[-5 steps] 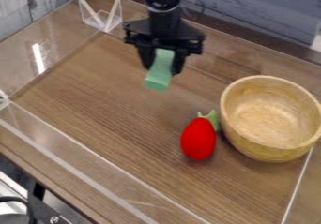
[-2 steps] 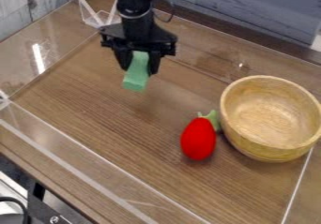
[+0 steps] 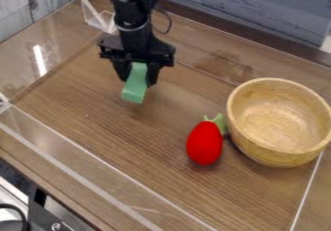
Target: Remove the green block from the brown bowl and put it on the table
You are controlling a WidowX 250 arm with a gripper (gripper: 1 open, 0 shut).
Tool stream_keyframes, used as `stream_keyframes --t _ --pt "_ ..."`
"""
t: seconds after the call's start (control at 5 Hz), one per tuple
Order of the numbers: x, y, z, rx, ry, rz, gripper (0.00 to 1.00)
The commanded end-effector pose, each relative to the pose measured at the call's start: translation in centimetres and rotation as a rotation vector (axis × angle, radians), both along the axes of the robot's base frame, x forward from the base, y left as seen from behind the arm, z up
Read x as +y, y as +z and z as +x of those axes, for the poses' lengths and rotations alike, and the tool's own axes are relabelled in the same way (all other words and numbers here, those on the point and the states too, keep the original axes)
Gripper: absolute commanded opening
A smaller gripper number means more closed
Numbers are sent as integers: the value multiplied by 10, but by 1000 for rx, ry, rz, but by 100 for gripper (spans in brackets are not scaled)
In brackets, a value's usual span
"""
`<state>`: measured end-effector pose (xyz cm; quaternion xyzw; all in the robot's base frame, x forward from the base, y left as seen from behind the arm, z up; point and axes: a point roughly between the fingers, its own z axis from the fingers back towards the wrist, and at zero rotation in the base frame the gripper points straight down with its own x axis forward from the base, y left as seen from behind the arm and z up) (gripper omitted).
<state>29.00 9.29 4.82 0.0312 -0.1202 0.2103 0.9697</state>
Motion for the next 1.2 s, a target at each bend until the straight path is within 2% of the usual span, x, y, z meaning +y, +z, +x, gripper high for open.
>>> stream_keyframes --t 0.0,0.2,0.4,0.6,1.0 --pt "7 -1 3 -21 -2 10 0" --pt "10 -9 3 -12 -1 3 0" --pt "12 -14 2 -1 2 -7 100" --pt "13 -19 1 9 9 -12 0" --pt "12 -22 1 10 12 -39 0"
